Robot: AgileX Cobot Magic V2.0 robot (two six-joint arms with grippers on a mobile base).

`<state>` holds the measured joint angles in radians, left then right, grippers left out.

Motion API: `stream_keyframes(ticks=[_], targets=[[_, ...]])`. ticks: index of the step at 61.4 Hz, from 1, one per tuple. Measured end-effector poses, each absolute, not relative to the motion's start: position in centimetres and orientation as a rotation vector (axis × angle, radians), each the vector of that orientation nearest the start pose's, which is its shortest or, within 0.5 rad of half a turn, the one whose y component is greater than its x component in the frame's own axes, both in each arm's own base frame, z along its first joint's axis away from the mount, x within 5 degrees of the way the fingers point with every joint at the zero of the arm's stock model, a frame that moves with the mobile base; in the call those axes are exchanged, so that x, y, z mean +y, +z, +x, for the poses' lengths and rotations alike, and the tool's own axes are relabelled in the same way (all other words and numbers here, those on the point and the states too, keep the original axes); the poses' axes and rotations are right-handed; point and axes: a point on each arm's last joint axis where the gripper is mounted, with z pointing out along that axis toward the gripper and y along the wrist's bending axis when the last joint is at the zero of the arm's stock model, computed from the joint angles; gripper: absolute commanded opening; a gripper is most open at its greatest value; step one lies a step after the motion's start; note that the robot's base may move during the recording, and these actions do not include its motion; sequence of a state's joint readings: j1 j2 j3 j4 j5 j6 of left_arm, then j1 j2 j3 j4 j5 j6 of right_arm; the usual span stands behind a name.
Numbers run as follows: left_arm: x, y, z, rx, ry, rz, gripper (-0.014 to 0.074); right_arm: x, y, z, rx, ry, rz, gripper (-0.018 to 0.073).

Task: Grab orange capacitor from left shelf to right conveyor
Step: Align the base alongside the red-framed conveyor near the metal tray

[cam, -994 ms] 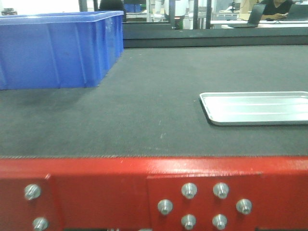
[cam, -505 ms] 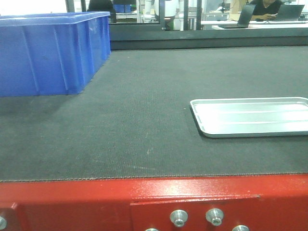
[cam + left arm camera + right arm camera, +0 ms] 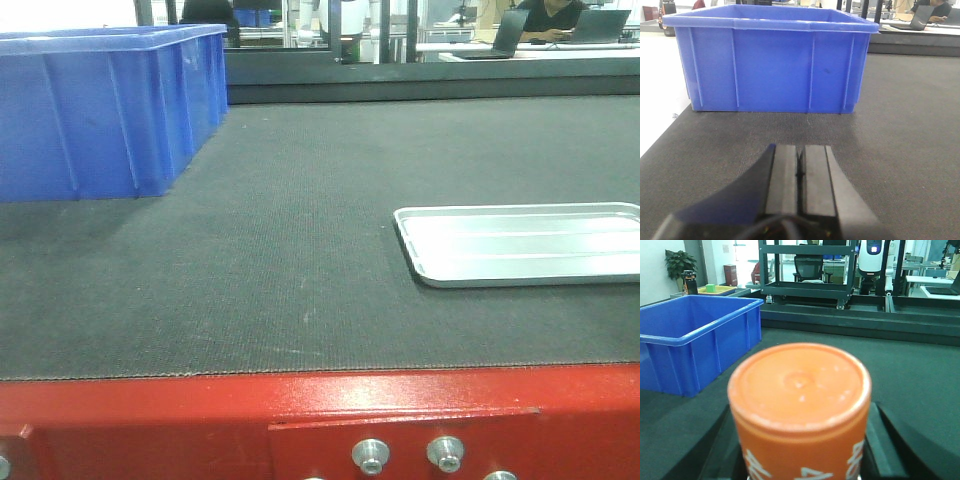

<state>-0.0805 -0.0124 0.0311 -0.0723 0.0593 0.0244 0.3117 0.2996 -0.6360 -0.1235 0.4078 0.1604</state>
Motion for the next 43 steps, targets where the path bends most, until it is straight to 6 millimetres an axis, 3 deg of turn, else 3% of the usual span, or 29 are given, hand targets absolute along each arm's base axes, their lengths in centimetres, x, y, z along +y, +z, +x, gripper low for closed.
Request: stream_keyframes(ticks=[24, 30, 43], targets=[[-0.5, 19.8, 5.7, 1.562, -0.104, 0.029, -0.0127, 1.4, 37.1, 5.6, 1.525, 0.251, -0.17, 0.0109], [-0.5, 19.8, 5.7, 1.562, -0.104, 0.029, -0.0127, 2.0, 37.0, 7.4, 1.554, 0.25, -0.18, 0.0109], [-0.5, 19.8, 5.7, 1.562, -0.104, 0.029, -0.0127, 4.3, 35.6, 13.9, 1.683, 0.244, -0.215, 0.0109]])
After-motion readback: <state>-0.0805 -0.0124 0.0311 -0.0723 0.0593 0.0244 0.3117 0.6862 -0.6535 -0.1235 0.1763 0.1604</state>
